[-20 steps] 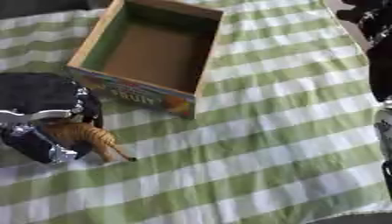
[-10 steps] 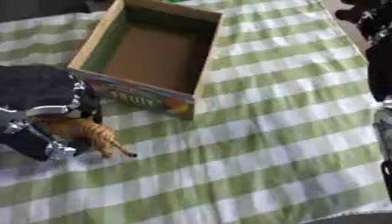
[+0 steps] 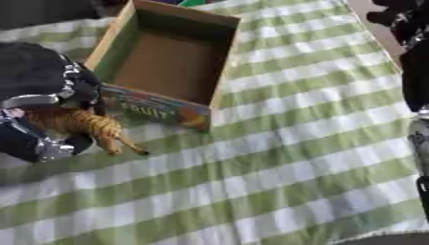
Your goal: Pick up objects on the table and place them in the box.
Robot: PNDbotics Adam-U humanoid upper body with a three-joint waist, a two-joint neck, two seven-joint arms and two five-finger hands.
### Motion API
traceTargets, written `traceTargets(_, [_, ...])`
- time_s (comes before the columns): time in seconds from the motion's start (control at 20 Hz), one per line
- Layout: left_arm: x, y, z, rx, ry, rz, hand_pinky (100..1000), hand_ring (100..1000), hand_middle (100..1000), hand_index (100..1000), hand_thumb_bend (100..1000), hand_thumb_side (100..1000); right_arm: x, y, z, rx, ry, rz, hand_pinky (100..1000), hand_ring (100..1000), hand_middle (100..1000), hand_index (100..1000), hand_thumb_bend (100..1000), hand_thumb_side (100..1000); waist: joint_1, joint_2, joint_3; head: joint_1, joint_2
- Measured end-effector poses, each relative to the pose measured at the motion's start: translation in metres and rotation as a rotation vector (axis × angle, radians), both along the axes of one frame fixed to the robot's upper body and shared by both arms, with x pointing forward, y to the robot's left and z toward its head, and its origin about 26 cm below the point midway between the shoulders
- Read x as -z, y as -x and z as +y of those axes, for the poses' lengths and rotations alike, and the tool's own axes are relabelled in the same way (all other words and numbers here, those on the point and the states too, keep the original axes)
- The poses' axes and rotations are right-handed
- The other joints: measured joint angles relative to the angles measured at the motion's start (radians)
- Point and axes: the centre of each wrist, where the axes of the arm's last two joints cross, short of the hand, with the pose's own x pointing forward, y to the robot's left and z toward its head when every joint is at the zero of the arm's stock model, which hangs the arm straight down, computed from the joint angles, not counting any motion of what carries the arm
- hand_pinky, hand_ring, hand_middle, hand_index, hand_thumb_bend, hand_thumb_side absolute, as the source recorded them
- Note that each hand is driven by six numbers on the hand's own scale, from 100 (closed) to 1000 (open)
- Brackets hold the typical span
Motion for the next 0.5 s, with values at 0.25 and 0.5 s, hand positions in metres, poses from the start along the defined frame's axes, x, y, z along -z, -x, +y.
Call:
traceTargets(0.25, [-0.016, 0.002, 0.005, -0.028, 0.042, -0.054, 203, 361, 143, 164, 100, 263, 0.000, 0.000, 0.000, 0.001, -0.001, 0.000, 759, 800, 499, 853, 100, 1000, 0.004, 0.000, -0.007, 0.001, -0.002])
traceTargets(0.5, [-0.032, -0.010, 0.012, -0.106, 0.100, -0.114, 206, 356, 134, 157, 100, 263, 0.000, 0.000, 0.000, 0.001, -0.001, 0.000, 760, 801, 498, 854, 100, 1000, 0.013, 0.000, -0.018, 0.010, -0.018])
